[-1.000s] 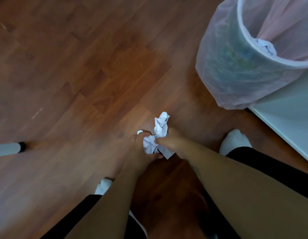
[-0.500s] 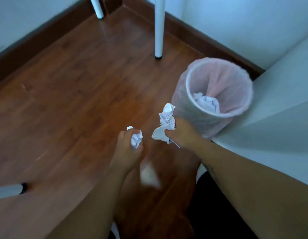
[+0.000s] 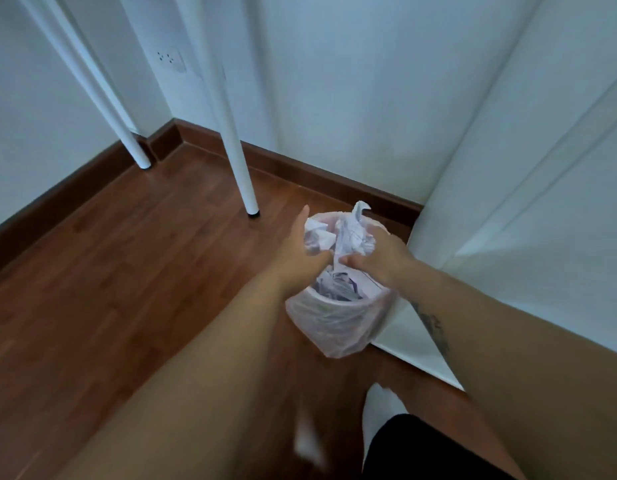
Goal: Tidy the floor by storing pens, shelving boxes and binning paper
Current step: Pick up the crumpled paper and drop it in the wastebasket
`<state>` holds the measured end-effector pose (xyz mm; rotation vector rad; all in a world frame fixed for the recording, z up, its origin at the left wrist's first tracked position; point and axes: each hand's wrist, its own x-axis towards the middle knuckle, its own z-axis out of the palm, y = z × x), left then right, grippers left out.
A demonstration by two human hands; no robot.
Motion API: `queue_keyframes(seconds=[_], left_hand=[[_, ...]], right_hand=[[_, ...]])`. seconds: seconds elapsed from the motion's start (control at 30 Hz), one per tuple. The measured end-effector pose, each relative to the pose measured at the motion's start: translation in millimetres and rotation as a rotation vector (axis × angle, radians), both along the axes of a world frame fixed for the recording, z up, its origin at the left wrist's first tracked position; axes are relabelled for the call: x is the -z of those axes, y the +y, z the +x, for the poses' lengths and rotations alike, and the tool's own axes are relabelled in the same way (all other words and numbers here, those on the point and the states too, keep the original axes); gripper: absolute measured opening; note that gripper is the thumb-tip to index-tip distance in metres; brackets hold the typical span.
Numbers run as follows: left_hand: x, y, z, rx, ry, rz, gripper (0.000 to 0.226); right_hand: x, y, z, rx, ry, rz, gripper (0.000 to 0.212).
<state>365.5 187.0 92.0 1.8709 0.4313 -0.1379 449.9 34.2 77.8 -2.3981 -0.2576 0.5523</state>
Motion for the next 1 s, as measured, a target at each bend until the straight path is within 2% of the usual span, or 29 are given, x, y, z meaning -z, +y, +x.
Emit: queue_keyframes(seconds=[0.03, 0.1, 0.2, 0.27, 0.33, 0.4, 0.47, 0.6, 0.67, 0.73, 0.87, 1.0], left_hand=[[10, 0, 0, -0.007, 0.024, 0.021, 0.072], [29, 2, -1, -0.028, 0.026, 0.145, 0.055], [58, 8, 0, -0.005, -0.020, 0.283, 0.037], [72, 12, 2, -0.015, -0.093, 0.535, 0.033], [79, 9, 2, -0.042, -0.109, 0.728, 0.043], [84, 2, 1, -0.012, 0.045, 0.643, 0.063], [95, -5, -4, 0.083, 0.176, 0.612, 0.070], [104, -11, -3, 0.082, 0.194, 0.705, 0.055], [100, -11, 1, 0.104, 0.209, 0.723, 0.056], [93, -8, 3, 0.129, 0.188, 0.767, 0.058], [64, -4, -14, 0.116, 0.173, 0.918, 0.060], [29, -4, -43, 0.052, 0.215, 0.963, 0.063]], right_hand=[[14, 0, -2, 0.022, -0.023, -0.040, 0.076], [38, -1, -7, 0.004, -0.136, -0.148, 0.064], [64, -8, -22, -0.167, -0.270, -0.298, 0.047], [72, -9, -31, -0.224, -0.317, -0.377, 0.049], [79, -7, -36, -0.238, -0.316, -0.448, 0.055], [87, -5, -37, -0.246, -0.300, -0.494, 0.060], [92, -4, -36, -0.248, -0.277, -0.510, 0.062], [92, -2, -30, -0.301, -0.237, -0.555, 0.065], [90, -2, -25, -0.322, -0.214, -0.553, 0.064], [87, -2, -22, -0.327, -0.237, -0.538, 0.058], [65, -3, -29, -0.341, -0.313, -0.421, 0.032], [23, -6, -37, -0.449, -0.438, -0.437, 0.028]])
